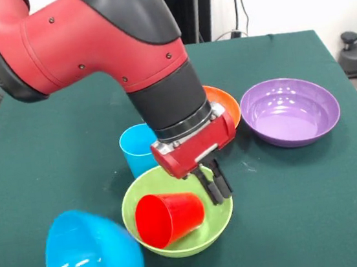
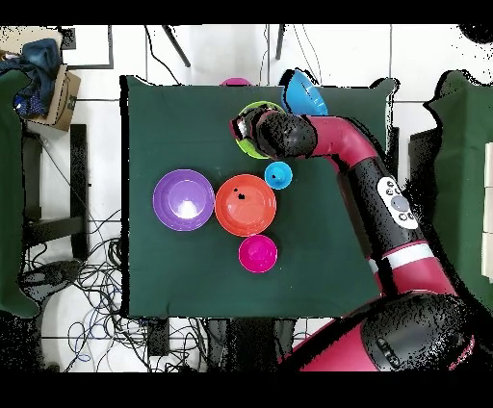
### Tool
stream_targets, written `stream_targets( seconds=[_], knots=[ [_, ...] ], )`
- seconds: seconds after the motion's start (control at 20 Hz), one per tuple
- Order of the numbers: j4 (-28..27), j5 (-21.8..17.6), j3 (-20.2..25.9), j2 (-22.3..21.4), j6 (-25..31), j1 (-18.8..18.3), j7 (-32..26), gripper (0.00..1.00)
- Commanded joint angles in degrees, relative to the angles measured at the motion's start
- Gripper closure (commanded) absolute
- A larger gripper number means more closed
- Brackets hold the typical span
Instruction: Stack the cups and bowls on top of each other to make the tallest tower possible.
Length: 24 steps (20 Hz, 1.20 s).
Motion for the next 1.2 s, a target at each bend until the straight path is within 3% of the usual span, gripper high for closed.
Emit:
stream_targets(
  seconds=[0.05, 0.3, 0.85, 1.2],
  knots=[
    [0.46, 1.34, -4.98, -1.22, 5.2, 1.06, -1.11, 0.0],
    [-3.05, 4.04, -5.03, -1.67, 8.24, 2.46, -0.65, 0.0],
    [-6.41, 4.93, -7.19, -0.7, 9.23, 3.25, -3.84, 0.0],
    [-6.78, 4.56, -7.19, -1.51, 14.17, -0.42, -9.86, 0.0]
  ],
)
